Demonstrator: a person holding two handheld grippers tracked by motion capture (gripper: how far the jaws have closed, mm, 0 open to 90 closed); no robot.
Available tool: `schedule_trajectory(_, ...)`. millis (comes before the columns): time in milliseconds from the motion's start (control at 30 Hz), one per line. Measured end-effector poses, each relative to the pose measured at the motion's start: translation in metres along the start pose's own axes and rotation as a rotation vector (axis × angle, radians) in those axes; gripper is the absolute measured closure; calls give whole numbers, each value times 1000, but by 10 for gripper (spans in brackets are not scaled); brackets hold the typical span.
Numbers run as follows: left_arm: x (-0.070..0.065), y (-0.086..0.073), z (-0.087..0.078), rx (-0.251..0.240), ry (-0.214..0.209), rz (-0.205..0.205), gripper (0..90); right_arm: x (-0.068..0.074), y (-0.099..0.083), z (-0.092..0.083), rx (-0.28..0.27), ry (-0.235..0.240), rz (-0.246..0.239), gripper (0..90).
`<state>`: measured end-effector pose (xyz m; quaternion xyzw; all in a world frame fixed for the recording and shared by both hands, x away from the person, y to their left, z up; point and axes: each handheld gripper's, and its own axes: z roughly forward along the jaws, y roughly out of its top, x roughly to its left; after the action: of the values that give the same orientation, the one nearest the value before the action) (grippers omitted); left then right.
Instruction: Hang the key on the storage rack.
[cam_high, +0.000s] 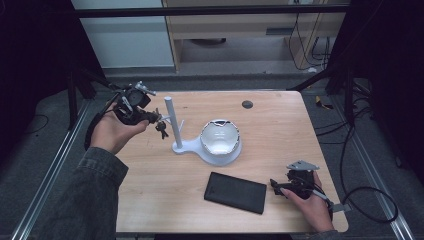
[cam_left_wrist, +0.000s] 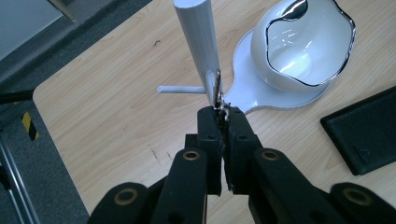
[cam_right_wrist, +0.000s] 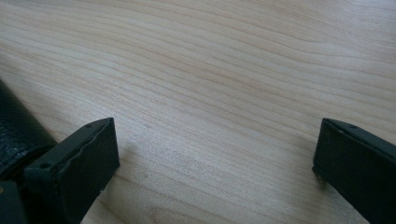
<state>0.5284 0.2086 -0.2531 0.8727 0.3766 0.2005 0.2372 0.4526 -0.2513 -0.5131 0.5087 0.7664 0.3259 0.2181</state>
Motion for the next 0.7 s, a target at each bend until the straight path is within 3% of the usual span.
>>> schedule_trajectory(700, 1, 5, 8, -31, 23, -27, 862, 0, 0, 0, 0, 2, -4, 4)
